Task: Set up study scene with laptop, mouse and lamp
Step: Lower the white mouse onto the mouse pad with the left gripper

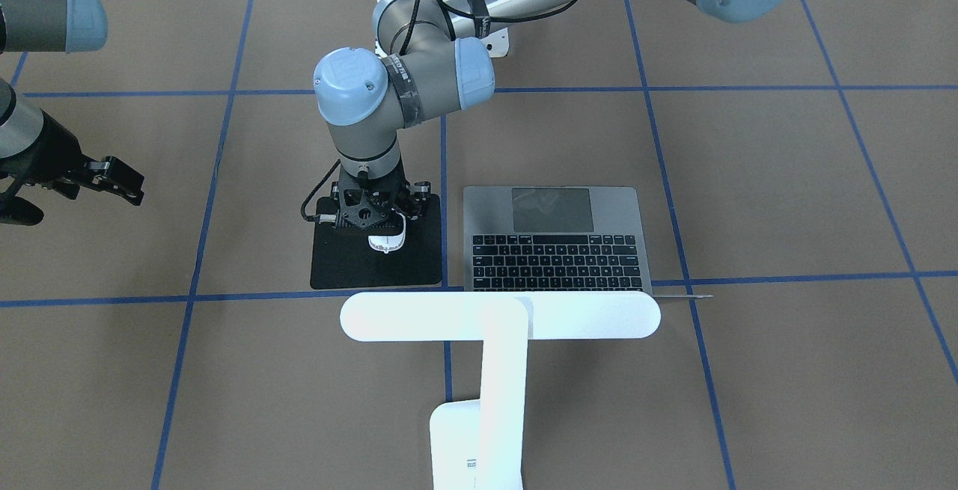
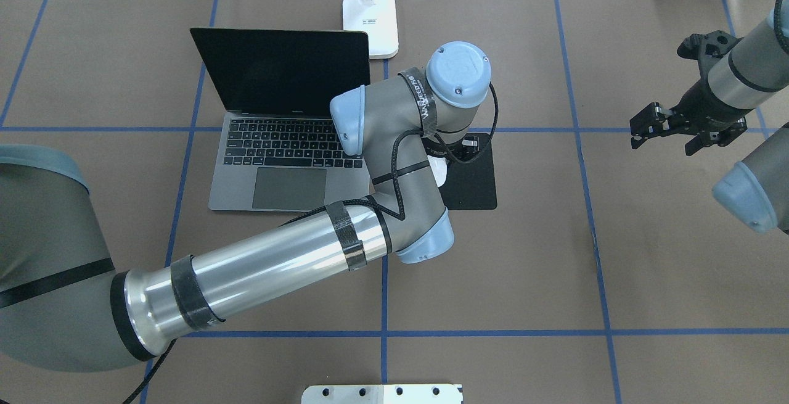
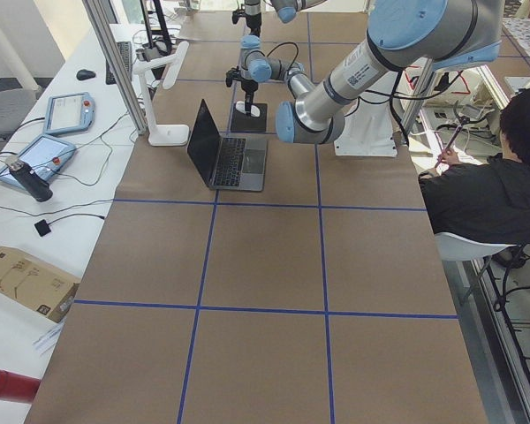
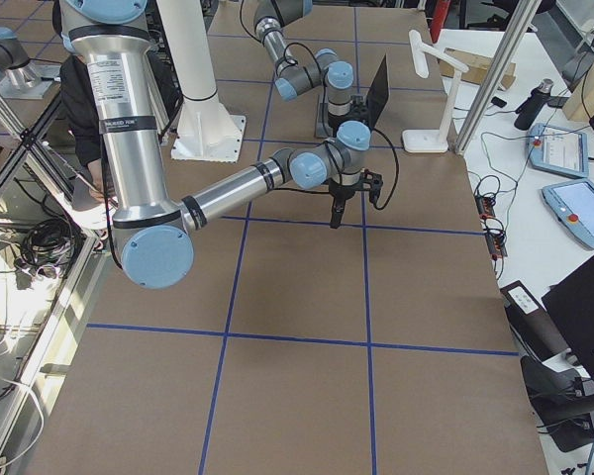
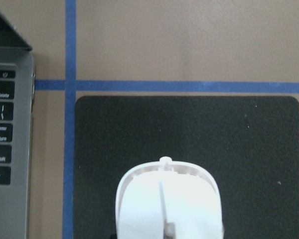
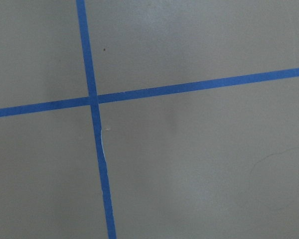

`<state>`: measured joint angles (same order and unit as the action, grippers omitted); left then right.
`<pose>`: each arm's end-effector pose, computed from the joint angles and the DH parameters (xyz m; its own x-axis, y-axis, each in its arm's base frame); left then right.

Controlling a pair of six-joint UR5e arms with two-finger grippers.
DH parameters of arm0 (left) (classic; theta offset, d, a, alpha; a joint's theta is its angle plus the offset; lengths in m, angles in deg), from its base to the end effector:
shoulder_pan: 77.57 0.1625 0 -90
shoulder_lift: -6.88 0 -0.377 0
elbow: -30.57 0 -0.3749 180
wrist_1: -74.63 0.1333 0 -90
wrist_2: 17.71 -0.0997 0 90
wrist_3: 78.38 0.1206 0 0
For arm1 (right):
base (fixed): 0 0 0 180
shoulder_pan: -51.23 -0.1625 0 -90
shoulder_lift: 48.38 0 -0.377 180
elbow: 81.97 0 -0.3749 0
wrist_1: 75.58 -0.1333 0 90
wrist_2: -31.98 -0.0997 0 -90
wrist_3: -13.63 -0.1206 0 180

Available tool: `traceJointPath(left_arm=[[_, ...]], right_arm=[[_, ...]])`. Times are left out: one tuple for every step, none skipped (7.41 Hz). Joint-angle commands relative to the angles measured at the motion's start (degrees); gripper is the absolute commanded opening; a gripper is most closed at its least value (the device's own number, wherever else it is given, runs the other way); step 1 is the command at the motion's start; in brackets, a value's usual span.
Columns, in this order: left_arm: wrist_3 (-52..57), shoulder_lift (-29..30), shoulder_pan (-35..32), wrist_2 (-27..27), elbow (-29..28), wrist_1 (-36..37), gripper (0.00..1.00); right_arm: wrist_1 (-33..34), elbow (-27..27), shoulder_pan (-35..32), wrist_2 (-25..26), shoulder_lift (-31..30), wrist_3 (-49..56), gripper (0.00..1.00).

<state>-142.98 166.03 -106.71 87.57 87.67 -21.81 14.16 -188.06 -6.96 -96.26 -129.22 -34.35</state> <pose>0.6553 -0.4815 0.0929 0.7145 0.0754 -0.6956 0.0080 0.9932 0.1158 -0.2295 -0.4812 0.4173 0.7061 0.1410 0.6939 -0.0730 0.9892 -0.1267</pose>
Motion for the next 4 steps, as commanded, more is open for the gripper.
traceJointPath(left_arm=[[2.02,0.11,0.84,-0.78,-1.11,-0.16,0.00],[1.93,0.11,1.36,-0.78,-1.46,-0.16,0.00],[1.75,0.20,1.63,-0.78,-1.46,-0.16,0.00],[1.75,0.20,2.07,-0.78,-1.55,-0.16,0.00]], right_arm=[[0.00,0.19,0.09,0.00,0.07,0.00,1.00],[0.00,0.19,0.09,0.00,0.07,0.00,1.00],[0.00,0.27,0.09,0.00,0.24,0.00,1.00],[0.00,0.62,0.09,-0.09,0.24,0.00,1.00]])
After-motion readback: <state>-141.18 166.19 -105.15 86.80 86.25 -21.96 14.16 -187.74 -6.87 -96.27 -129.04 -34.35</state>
